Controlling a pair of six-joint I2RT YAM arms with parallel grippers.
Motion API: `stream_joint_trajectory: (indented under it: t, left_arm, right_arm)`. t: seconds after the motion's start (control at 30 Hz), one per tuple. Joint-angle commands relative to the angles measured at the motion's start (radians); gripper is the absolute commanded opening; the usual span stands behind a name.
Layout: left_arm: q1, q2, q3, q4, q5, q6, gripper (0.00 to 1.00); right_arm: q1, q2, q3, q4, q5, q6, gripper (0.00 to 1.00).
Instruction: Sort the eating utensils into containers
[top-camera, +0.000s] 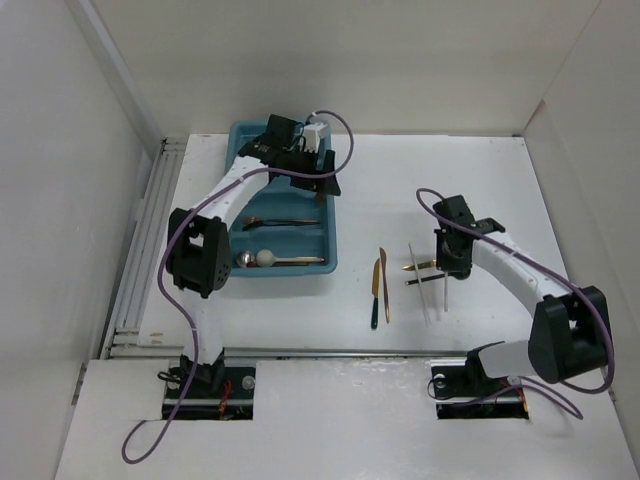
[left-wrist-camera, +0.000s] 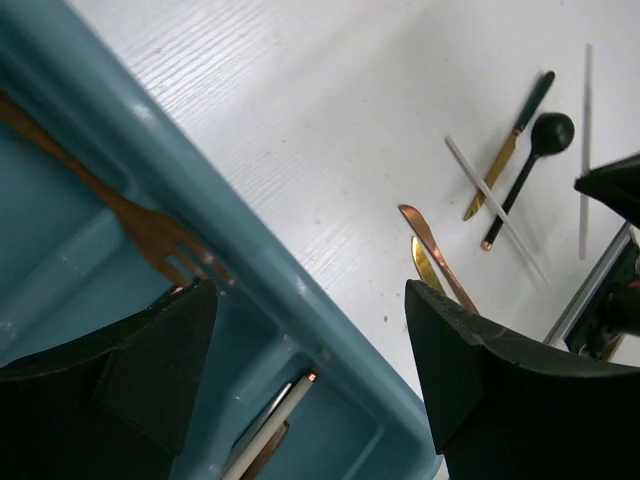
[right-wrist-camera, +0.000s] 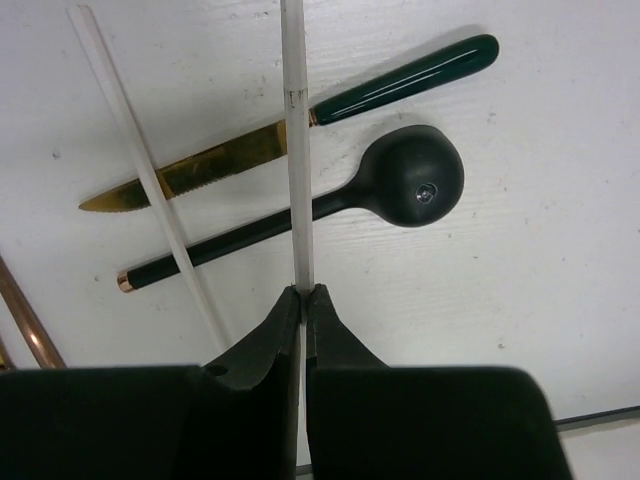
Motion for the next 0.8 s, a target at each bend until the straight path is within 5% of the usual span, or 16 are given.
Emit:
stream_joint_trajectory:
  t: [0.0,0.77]
  left_arm:
    - [0.068,0.008,-0.002,0.037,-0.028,-0.123,0.72]
    - [0.068,0.137,-0.089,0.205,0.002,-0.324,0.6]
  right_arm:
    - [-0.006,-0.069,-0.002,0.034,0.01,-0.005,0.0]
    - [-0.006,-0.052,0.007,0.034,0.011,-0.015,0.0]
